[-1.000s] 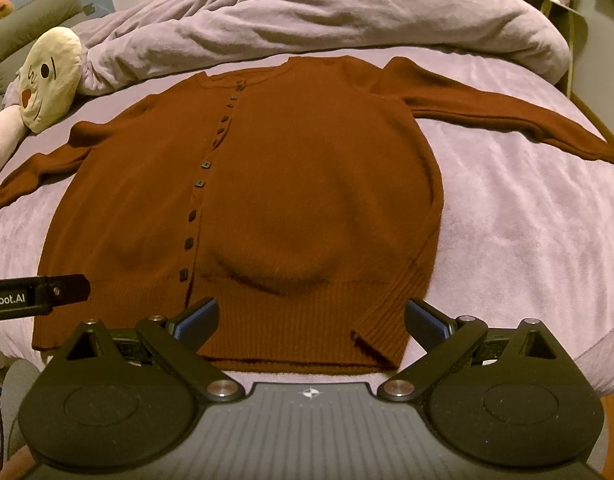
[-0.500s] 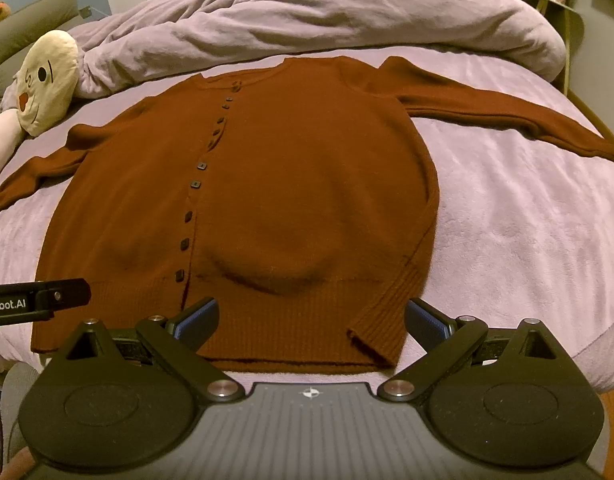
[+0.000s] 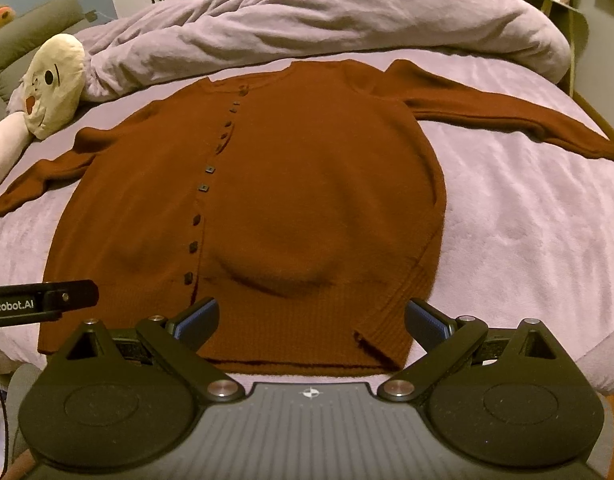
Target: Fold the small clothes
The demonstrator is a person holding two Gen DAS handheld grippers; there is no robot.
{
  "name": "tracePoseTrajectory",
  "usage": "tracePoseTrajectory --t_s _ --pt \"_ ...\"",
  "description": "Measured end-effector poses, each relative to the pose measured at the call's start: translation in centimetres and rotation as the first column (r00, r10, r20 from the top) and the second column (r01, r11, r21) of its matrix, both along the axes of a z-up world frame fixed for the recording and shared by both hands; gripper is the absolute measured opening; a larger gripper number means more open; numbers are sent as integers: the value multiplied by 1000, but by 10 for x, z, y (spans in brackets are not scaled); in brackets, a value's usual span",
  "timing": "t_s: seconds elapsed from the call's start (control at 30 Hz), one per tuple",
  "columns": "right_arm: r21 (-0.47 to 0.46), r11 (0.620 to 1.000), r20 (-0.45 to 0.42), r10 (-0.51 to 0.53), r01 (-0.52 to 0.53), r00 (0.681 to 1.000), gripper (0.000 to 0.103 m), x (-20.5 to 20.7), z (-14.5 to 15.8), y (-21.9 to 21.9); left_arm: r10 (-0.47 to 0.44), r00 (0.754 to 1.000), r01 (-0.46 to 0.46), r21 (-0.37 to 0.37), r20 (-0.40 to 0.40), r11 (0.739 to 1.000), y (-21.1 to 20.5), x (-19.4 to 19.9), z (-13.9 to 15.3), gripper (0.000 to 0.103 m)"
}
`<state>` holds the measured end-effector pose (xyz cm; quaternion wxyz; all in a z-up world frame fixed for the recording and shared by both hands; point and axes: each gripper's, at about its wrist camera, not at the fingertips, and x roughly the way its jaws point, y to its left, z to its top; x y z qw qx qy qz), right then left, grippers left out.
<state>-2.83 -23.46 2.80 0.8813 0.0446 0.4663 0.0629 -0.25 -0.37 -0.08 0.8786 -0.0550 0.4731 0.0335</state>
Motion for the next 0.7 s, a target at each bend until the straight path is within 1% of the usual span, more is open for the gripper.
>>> tracePoseTrajectory --t_s 0.17,0.4,0.57,0.7 --pt "-5 1000 6 7 -7 1000 99 0 0 -1 6 1000 -6 2 -4 1000 0 0 -1 103" --pt "-14 1000 24 11 -10 1000 99 -1 2 1 5 999 -5 -9 32 1000 2 -2 1 103" --pt "-8 1000 22 15 -15 1000 99 -1 1 1 -5 1000 4 5 29 1000 0 -2 1 103" --pt "-4 1000 27 19 -19 999 99 -1 2 1 -7 999 6 9 42 1000 -1 -2 1 103"
